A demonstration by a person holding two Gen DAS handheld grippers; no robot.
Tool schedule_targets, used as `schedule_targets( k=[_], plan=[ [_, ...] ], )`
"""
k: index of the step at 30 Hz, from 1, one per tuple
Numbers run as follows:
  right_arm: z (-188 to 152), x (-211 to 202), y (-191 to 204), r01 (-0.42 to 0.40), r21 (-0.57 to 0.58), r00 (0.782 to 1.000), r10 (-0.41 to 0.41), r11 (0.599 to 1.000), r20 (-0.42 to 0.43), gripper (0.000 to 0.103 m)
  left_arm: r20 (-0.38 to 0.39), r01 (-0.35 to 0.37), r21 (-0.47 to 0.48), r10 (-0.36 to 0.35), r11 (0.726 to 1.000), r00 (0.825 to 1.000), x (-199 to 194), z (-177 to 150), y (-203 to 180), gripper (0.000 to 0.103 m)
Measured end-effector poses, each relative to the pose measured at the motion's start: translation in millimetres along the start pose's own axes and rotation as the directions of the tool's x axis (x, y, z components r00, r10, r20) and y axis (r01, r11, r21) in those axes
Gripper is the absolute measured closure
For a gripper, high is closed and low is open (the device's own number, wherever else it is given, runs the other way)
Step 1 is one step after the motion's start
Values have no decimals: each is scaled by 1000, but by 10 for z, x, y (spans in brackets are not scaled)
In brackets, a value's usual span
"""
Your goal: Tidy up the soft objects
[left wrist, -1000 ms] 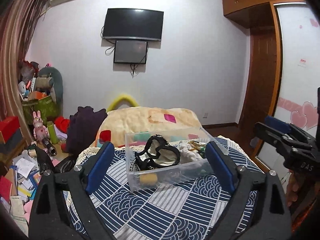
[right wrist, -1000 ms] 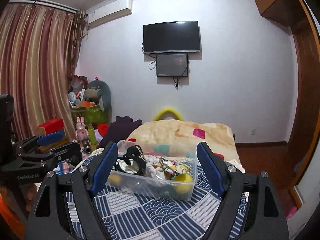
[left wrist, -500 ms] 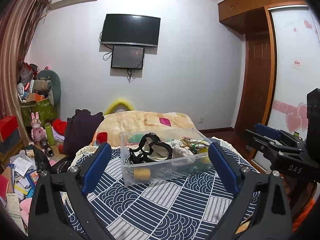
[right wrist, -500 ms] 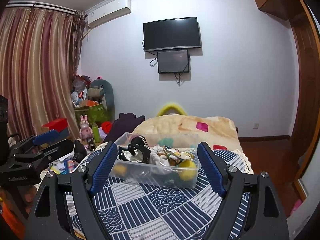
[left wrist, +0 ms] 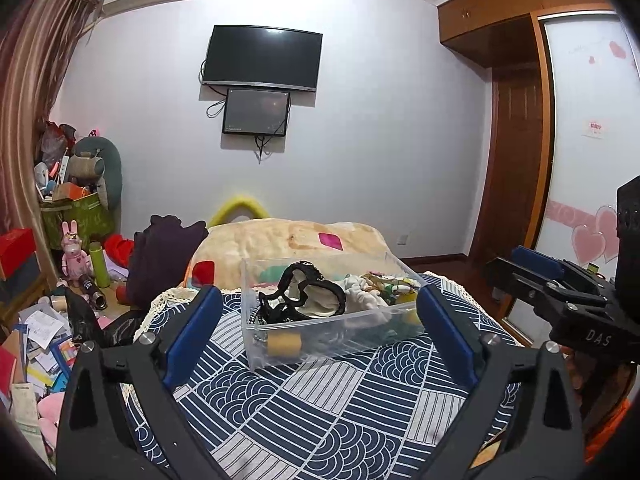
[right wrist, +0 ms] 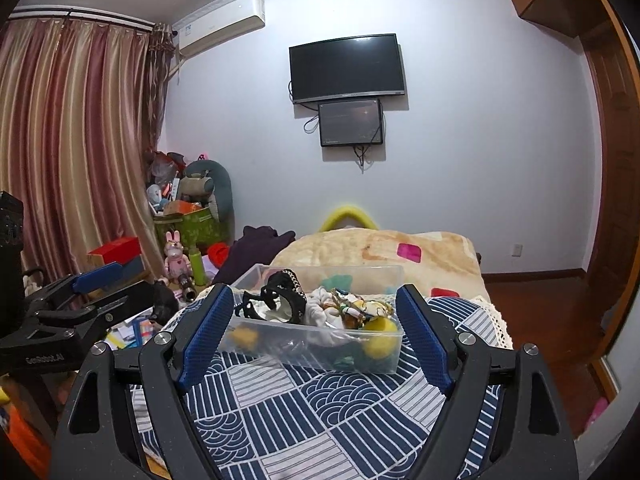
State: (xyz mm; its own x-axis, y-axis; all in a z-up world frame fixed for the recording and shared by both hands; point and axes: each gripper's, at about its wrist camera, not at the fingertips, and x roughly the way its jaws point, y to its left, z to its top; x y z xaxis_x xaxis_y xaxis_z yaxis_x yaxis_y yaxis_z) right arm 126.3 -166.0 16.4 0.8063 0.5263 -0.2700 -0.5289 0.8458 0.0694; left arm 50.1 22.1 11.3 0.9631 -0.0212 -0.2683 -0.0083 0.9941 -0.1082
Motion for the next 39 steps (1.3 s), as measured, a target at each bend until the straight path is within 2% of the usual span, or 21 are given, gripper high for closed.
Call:
schedule_targets(
  k=[13,17,22,39],
  plan=[
    [15,-39,16,-2,-1,1000,2,1000,4,21,-4,0,1,0,1000,1000,-13,4,-4,1],
    [18,-56,22,5,1,1000,-5,1000,16,6,2,-3,5,3,1000,1000,-32,-1,-4,0],
    [29,-66,43,21,-7,999,-21,1000,27,0,1,-5,6,5,1000,1000,-21,-8,7,0],
    [11,-51,44,32,-12,999,-32,999,19,0,-13,17,12,-17,1000,1000,4,-39,-30,0]
  ],
)
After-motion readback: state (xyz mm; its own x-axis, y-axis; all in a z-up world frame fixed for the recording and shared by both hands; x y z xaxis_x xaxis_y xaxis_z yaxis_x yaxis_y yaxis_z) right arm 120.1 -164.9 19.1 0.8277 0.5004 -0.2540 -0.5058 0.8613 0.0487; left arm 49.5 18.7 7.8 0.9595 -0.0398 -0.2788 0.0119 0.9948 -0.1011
